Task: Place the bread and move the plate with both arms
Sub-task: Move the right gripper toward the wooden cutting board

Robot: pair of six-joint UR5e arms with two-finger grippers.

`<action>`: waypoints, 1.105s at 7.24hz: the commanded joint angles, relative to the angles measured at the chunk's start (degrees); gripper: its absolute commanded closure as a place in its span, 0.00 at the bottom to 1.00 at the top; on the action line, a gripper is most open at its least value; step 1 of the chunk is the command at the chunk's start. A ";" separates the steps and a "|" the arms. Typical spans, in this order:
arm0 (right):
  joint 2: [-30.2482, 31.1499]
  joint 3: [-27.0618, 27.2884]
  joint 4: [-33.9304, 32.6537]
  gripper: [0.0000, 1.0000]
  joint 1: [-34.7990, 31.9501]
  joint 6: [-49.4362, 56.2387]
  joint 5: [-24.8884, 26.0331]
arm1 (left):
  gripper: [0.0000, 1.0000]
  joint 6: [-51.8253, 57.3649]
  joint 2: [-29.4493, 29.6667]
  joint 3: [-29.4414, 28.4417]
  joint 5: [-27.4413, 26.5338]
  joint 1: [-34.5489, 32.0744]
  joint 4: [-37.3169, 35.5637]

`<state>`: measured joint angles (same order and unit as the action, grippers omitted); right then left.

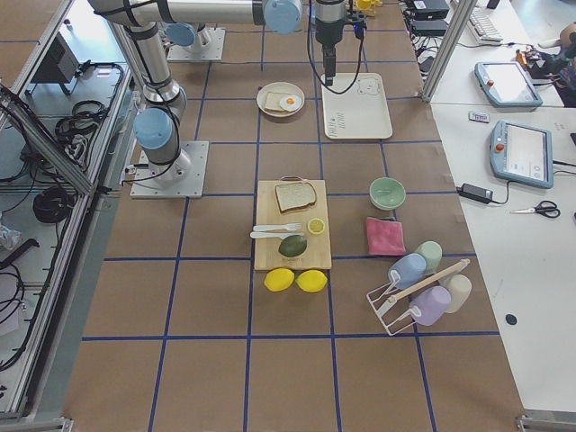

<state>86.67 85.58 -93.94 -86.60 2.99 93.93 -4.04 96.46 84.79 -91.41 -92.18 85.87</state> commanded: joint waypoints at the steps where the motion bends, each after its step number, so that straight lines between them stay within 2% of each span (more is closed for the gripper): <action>1: -0.01 0.03 -0.02 0.00 -0.06 0.00 -0.15 | 0.00 0.00 -0.05 0.03 0.00 -0.01 0.00; 7: -0.09 0.29 0.07 0.00 0.03 0.09 0.46 | 0.00 0.09 -0.05 0.03 0.00 -0.01 0.00; 8: 0.95 0.64 3.55 0.00 -0.06 0.70 0.90 | 0.00 0.00 -0.05 0.03 0.00 -0.01 0.00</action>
<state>86.85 85.87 -93.05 -86.60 3.21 94.37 -3.98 96.40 84.82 -91.41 -92.20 85.87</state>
